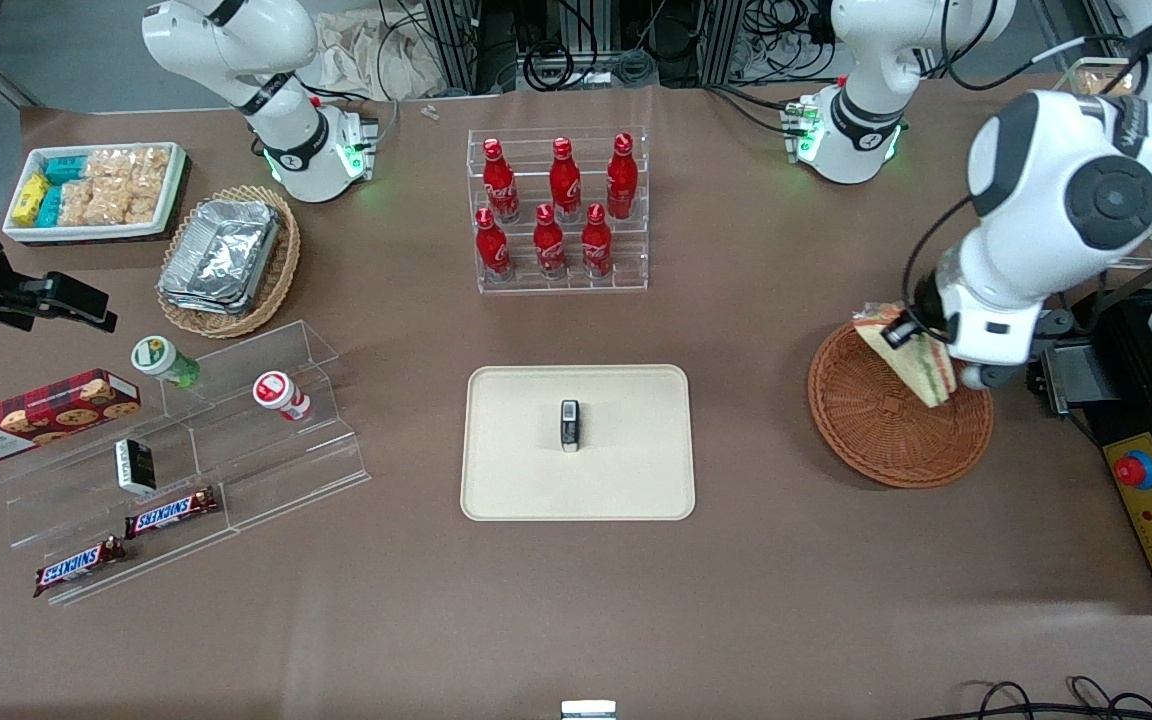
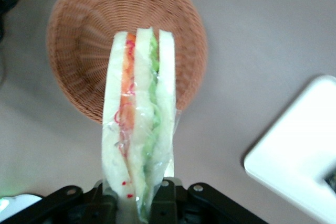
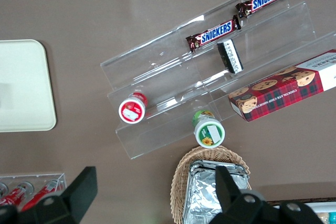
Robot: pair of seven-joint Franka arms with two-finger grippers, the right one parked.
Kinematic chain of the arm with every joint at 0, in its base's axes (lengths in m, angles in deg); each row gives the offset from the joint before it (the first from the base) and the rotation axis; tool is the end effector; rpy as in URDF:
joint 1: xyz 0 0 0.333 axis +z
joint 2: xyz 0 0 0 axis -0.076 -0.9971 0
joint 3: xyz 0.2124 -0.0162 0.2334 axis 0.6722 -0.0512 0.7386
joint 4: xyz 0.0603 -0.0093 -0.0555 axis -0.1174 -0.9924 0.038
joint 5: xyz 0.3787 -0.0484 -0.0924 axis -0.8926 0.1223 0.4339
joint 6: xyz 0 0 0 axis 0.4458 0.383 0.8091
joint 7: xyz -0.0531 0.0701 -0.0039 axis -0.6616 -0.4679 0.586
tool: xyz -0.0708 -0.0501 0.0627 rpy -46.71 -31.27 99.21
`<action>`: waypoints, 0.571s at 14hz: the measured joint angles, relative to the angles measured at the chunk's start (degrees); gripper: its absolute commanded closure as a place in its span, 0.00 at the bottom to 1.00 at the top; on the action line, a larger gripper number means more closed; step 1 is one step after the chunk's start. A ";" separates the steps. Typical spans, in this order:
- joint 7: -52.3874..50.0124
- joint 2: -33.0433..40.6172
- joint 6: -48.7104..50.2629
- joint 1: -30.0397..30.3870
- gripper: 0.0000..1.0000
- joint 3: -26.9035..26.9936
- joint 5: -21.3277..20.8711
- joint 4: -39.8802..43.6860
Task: Place sandwich from basket to tray
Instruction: 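Lift the sandwich and carry it toward the white tray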
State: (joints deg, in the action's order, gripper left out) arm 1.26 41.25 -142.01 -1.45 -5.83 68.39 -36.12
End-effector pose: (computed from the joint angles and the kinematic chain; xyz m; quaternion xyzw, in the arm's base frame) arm 0.5329 -0.1443 0.4727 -0.9696 -0.2371 0.0601 0.0110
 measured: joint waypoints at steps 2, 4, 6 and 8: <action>5.15 -1.01 -1.18 -0.04 1.00 -6.15 0.53 1.01; 6.38 -3.86 -6.51 -0.18 1.00 -12.51 0.58 0.99; 6.58 -8.67 -13.26 -0.51 1.00 -16.93 0.46 0.96; 7.40 -14.31 -18.44 -0.80 1.00 -19.12 -0.41 1.28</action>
State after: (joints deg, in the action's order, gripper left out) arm 8.66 26.94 -160.45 -2.25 -24.96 67.98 -34.84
